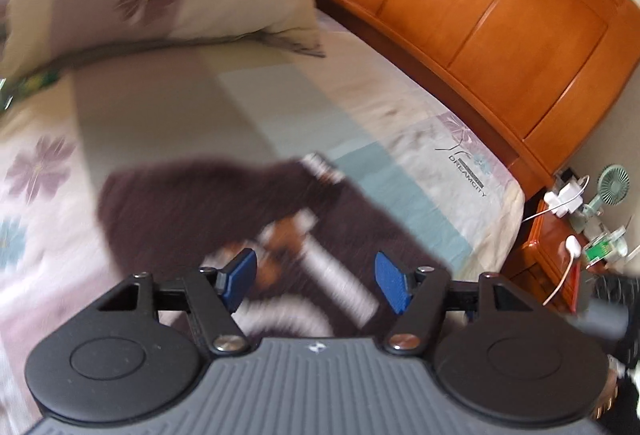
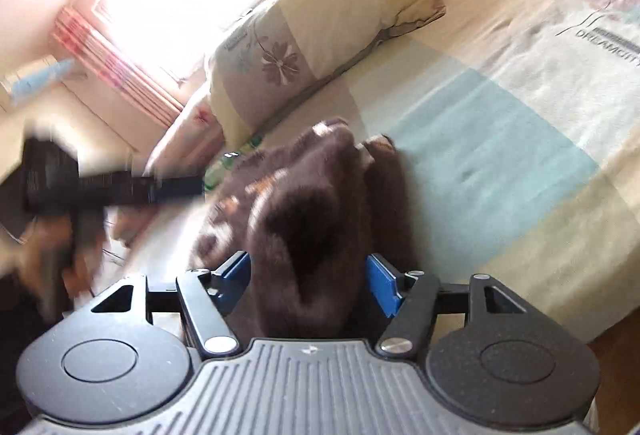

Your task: Fold clothes

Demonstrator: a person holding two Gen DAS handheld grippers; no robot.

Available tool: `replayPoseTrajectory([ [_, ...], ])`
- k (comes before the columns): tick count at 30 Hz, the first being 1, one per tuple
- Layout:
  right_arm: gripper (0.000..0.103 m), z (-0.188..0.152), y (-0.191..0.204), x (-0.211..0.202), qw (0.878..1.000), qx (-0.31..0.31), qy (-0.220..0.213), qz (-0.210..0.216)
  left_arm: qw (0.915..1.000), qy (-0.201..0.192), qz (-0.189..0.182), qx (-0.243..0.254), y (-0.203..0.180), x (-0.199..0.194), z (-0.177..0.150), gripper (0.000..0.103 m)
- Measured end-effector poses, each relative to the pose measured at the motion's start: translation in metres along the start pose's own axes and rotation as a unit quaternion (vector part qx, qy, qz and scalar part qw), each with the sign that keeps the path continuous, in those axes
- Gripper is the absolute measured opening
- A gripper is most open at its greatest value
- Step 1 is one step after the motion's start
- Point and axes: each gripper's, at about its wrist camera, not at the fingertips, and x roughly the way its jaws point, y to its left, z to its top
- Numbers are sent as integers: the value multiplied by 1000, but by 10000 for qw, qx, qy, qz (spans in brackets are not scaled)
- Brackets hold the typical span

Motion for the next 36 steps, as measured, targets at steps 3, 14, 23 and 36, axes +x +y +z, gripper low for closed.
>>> replayPoseTrajectory([
  [3,74,25,-5,9,9990,221,191,346,9985,-99,-434,-321,18,-13,-30,68],
  [14,83,66,-31,75,9936,584,873,415,9905,-136,-1097,-817,36,27,-49,79],
  [23,90,62,-43,94,9731,1015,1485,1440,9909,-840,-767,-724,24,-3,-65,79],
  [36,38,62,-53,143,9666,794,1732,1714,9909,-1056,-455,-699,20,-12,-76,80],
])
